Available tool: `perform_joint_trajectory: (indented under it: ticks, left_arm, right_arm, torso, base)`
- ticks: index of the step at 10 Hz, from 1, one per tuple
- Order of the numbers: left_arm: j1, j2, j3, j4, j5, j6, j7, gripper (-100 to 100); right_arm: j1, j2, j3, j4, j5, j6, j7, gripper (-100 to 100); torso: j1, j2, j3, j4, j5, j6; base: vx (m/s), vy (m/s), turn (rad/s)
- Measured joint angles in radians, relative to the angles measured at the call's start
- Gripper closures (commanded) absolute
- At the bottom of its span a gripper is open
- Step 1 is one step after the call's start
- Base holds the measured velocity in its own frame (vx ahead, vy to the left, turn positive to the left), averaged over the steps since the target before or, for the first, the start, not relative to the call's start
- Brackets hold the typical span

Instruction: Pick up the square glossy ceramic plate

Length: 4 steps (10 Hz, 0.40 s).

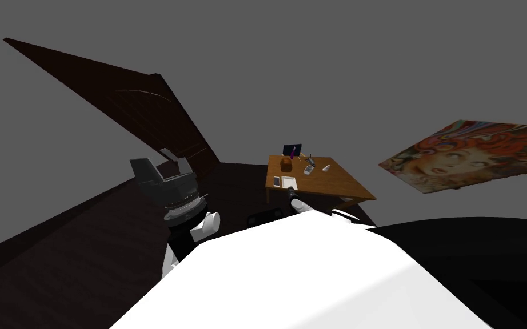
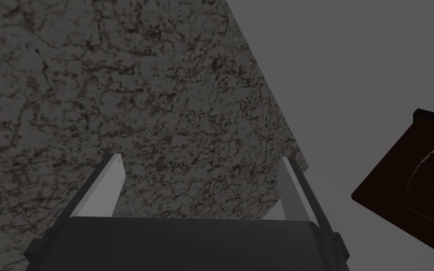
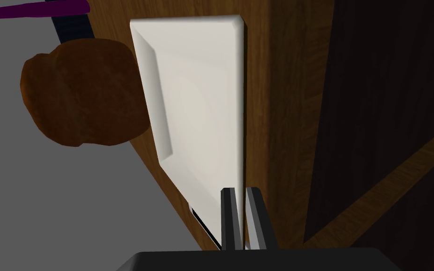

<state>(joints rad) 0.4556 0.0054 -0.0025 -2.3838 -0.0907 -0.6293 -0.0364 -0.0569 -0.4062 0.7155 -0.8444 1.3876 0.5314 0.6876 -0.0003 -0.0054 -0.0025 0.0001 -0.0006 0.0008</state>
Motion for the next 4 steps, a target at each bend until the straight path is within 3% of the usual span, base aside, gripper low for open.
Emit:
perform_joint_trajectory:
  ticks: [3,4]
  left_arm:
    - [0.0,0.0,0.0,0.0,0.0,0.0,0.0,0]
    - [0.0,0.0,0.0,0.0,0.0,0.0,0.0,0]
  right_arm:
    - [0.028,-0.033,0.007,-0.062,-0.004,-0.015,0.019,100]
    - [0.03,-0.034,0.007,-0.065,-0.004,-0.016,0.022,0]
  torso:
    - [0.0,0.0,0.0,0.0,0.0,0.0]
    - [-0.002,0.0,0.0,0.0,0.0,-0.001]
  base:
    - [0.017,0.038,-0.086]
    - [0.0,0.0,0.0]
